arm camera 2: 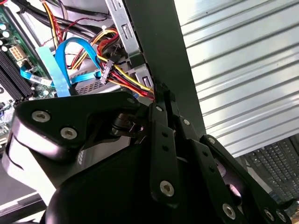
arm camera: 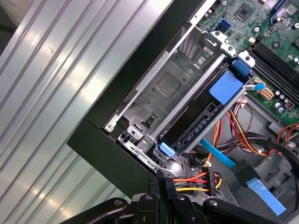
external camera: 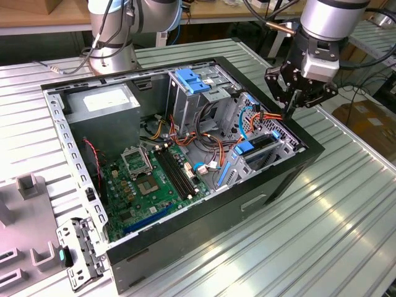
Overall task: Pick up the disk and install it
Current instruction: 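Insert the first disk wire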
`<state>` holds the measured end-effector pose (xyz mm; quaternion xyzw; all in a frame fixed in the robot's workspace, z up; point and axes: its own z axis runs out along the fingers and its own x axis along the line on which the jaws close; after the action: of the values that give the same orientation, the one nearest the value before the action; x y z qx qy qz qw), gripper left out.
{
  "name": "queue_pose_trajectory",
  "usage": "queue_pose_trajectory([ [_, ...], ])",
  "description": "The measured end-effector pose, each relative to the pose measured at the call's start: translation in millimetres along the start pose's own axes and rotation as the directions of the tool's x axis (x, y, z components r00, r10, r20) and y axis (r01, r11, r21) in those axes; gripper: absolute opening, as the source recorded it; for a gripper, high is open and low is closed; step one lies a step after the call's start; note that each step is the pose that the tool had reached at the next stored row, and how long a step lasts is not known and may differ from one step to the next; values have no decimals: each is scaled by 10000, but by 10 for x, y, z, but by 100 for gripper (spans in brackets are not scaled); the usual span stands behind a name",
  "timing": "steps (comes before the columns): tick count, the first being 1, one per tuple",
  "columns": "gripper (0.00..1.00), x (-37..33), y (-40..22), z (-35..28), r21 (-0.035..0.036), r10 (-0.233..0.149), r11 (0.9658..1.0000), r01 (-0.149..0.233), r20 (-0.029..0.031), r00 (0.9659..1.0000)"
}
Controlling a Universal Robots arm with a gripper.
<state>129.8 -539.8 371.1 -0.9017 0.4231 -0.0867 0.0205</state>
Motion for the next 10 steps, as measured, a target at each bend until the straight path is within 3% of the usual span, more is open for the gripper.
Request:
queue_pose_trajectory([
  [5, 16, -50, 62, -12, -10, 88, 10000, -88, -7, 10000],
  [8, 16, -53, 65, -13, -117, 866, 9962, -867, -101, 9962],
  [10, 16, -53, 65, -13, -150, 1117, 9936, -1119, -133, 9937],
])
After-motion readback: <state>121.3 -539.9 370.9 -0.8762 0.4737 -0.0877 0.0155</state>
